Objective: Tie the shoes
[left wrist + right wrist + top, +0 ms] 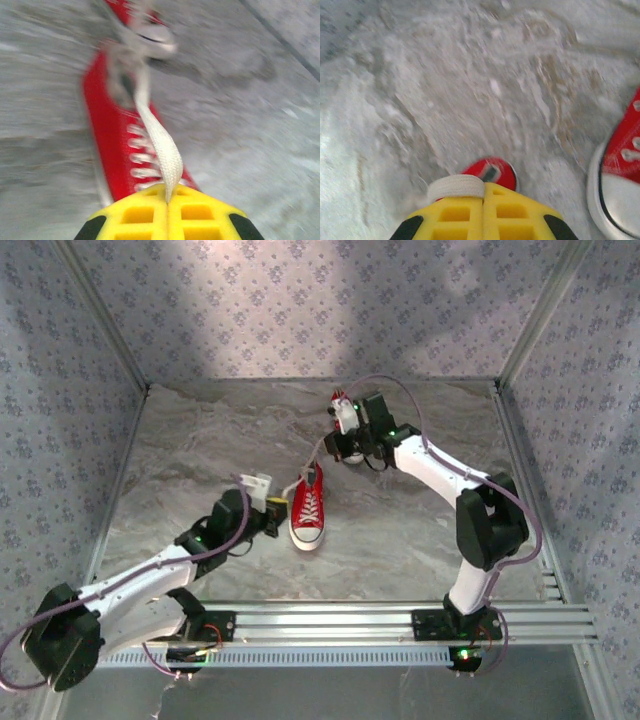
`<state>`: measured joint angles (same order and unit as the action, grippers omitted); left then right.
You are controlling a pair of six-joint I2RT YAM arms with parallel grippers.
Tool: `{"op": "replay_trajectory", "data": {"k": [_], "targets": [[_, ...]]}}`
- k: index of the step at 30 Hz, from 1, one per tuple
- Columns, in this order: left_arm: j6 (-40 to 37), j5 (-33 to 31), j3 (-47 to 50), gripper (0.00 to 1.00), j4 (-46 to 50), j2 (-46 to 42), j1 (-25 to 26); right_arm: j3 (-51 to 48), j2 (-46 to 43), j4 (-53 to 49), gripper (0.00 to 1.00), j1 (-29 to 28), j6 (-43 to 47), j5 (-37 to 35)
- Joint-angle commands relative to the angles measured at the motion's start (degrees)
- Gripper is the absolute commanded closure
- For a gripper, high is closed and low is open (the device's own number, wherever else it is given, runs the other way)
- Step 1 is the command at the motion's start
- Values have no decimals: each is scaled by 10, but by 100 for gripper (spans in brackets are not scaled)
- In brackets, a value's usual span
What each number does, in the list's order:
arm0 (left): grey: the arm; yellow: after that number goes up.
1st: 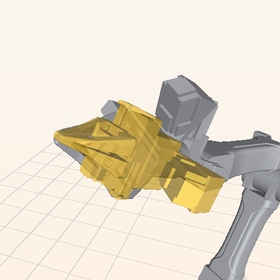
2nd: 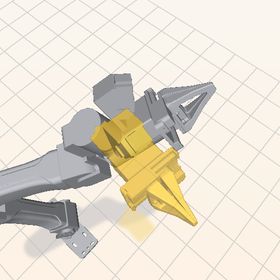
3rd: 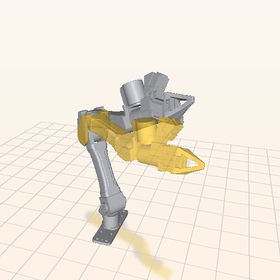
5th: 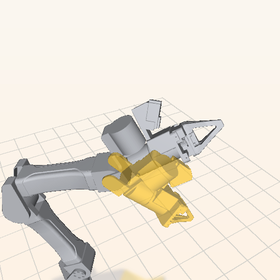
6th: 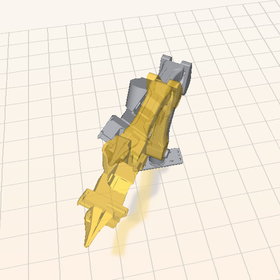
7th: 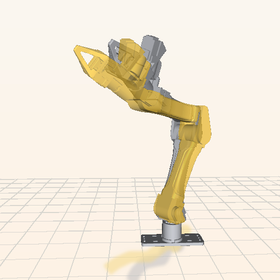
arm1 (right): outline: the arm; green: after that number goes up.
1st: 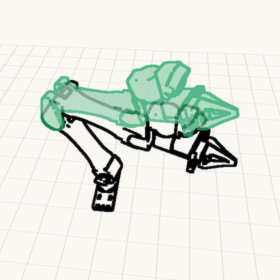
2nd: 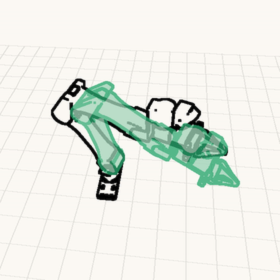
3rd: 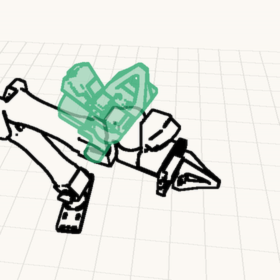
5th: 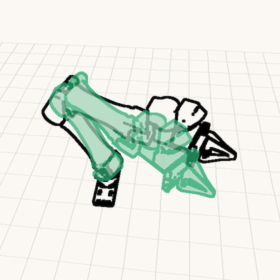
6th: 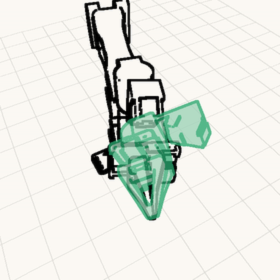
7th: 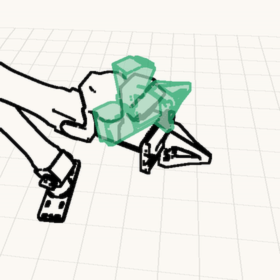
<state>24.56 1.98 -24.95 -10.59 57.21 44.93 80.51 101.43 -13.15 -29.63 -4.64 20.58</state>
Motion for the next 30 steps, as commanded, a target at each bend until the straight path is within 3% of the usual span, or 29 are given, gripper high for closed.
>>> {"op": "replay_trajectory", "data": {"k": [1, 10, 12, 13, 14, 15, 16, 19, 21, 27, 30], "targets": [[-1, 39, -20, 100, -72, 38, 52, 58, 29, -23, 100, -7, -40, 40], [18, 47, -60, 99, -214, 212, 139, 177, 102, -58, 100, -35, -68, 134], [22, 47, -74, 73, -223, 241, 141, 193, 112, -78, 100, -46, -55, 131], [23, 46, -76, 52, -229, 248, 141, 195, 113, -85, 99, -49, -49, 127], [23, 42, -76, 24, -233, 249, 141, 195, 113, -90, 94, -52, -42, 118], [22, 34, -74, 9, -233, 243, 141, 194, 109, -95, 83, -53, -35, 110], [19, 23, -71, 2, -227, 234, 141, 193, 105, -100, 70, -53, -30, 102], [0, -26, -58, 0, -176, 174, 140, 179, 74, -109, 34, -49, -19, 44], [-16, -65, -54, 0, -125, 130, 139, 169, 47, -115, 2, -47, -18, -9], [13, -136, -40, 0, -18, 33, 93, 65, -56, -81, 0, -36, -46, -202], [52, -145, -34, 1, 28, -6, 35, -35, -113, -36, 0, -16, -79, -216]]}}
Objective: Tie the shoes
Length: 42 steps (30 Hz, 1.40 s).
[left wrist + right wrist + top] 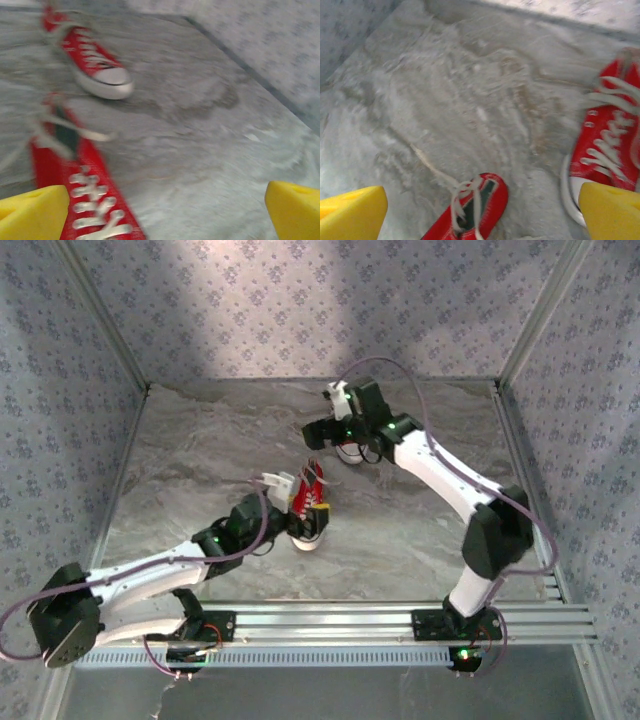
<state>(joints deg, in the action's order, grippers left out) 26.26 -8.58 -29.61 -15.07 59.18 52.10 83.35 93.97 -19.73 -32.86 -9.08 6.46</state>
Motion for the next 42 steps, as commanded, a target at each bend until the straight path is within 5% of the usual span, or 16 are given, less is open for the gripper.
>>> {"op": "replay_trajectory", "data": {"k": [1, 10, 19, 37, 39, 42], "targets": [[41, -40, 13, 0, 89, -32, -61, -99, -56, 45, 0, 24, -42, -69], [70, 17, -31, 0, 174, 17, -247, -260, -70, 54, 2, 59, 180, 91], [97, 90, -66, 1, 180, 84, -345, -104, 93, -62, 9, 72, 360, 235], [103, 114, -65, 5, 201, 77, -379, 14, 251, -87, 21, 68, 382, 328], [103, 114, -69, 5, 205, 82, -379, 19, 261, -90, 29, 66, 383, 336], [101, 114, -77, 4, 211, 94, -379, 18, 267, -90, 55, 67, 381, 342]]}}
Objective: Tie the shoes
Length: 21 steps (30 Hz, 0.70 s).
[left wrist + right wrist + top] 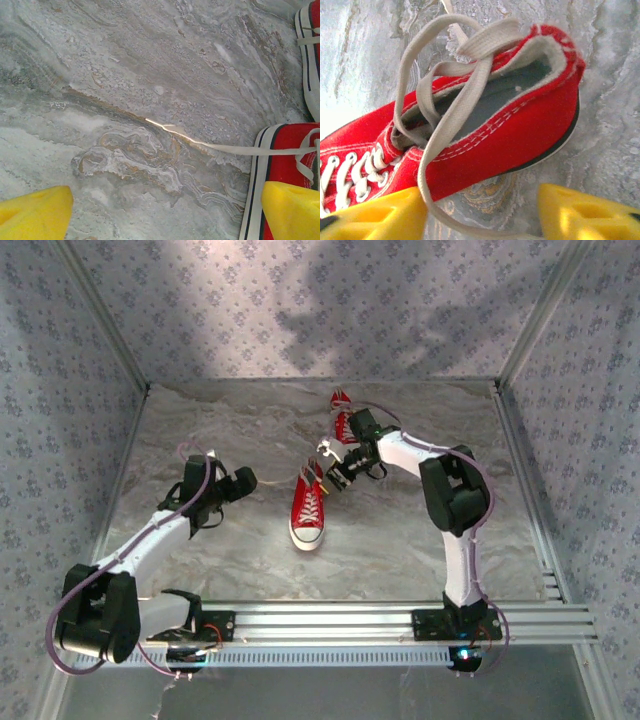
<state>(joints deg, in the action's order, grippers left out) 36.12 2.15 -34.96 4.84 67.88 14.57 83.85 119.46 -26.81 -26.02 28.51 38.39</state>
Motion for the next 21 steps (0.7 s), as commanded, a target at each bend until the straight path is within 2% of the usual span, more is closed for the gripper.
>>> {"op": "replay_trajectory", "data": {"k": [1, 4, 8, 11, 14, 17, 19, 21], "targets": [[1, 8, -28, 3, 14, 14, -4, 11, 11, -18, 63, 1, 3, 26], [-3, 12, -45, 2, 26, 37, -4, -15, -14, 4, 80, 8, -11, 26], [7, 19, -71, 1, 30, 71, 0, -45, -54, 23, 96, 11, -27, 7], [30, 2, -110, 1, 53, 109, 19, -72, -86, 44, 100, 4, -45, -21], [15, -37, -157, 1, 73, 154, 65, -104, -116, 71, 100, -3, -63, -31], [-55, -42, -202, 1, 94, 199, 81, -125, -135, 91, 100, -12, -79, -41], [-152, -51, -211, 2, 92, 210, 80, -129, -137, 92, 100, -18, -83, -46], [-277, -27, -208, 2, 82, 213, 78, -131, -139, 91, 100, -24, -81, -51]]}}
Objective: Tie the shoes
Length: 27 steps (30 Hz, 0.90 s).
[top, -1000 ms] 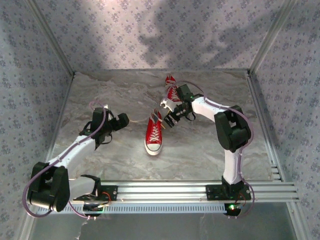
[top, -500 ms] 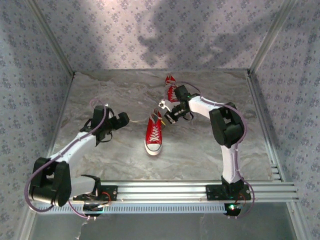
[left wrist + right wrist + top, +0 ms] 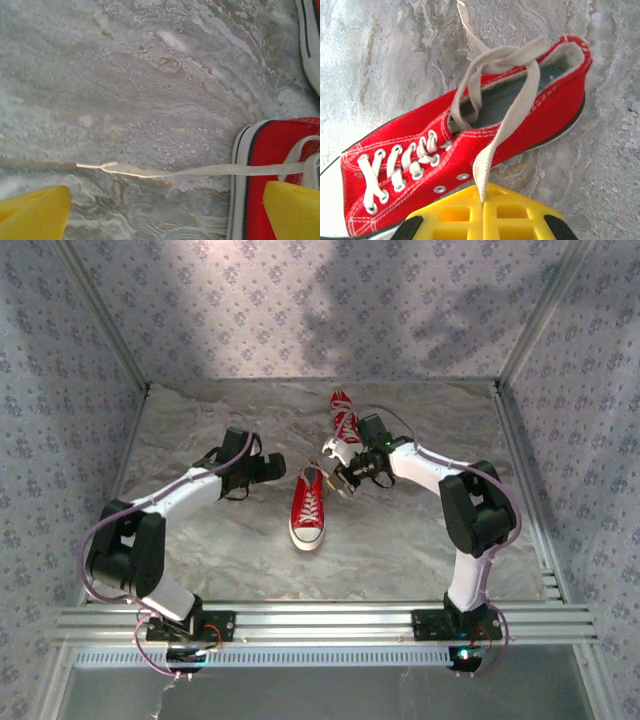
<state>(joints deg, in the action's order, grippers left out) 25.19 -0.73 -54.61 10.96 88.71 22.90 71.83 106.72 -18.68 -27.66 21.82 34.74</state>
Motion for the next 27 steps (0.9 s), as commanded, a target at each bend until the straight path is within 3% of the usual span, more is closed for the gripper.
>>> {"op": "replay_trajectory", "data": {"k": [1, 3, 7, 12, 15, 27], "targets": [[-222, -3, -16, 3, 32, 8, -7, -12, -11, 9, 100, -11, -14, -15], [-283, -19, -27, 3, 49, 14, -21, -11, -12, 8, 100, -13, -13, -14], [-388, 77, -69, 3, 115, 44, -65, -6, -12, -5, 100, -16, -8, -12], [-465, 165, -87, 4, 115, 77, -76, -4, -14, -17, 100, -15, -4, -7], [-524, 227, -127, 13, 158, 119, -74, -4, -14, -20, 100, -14, -5, -3], [-610, 156, -181, 17, 192, 218, -38, 0, 1, -19, 100, -14, -7, -4]]}}
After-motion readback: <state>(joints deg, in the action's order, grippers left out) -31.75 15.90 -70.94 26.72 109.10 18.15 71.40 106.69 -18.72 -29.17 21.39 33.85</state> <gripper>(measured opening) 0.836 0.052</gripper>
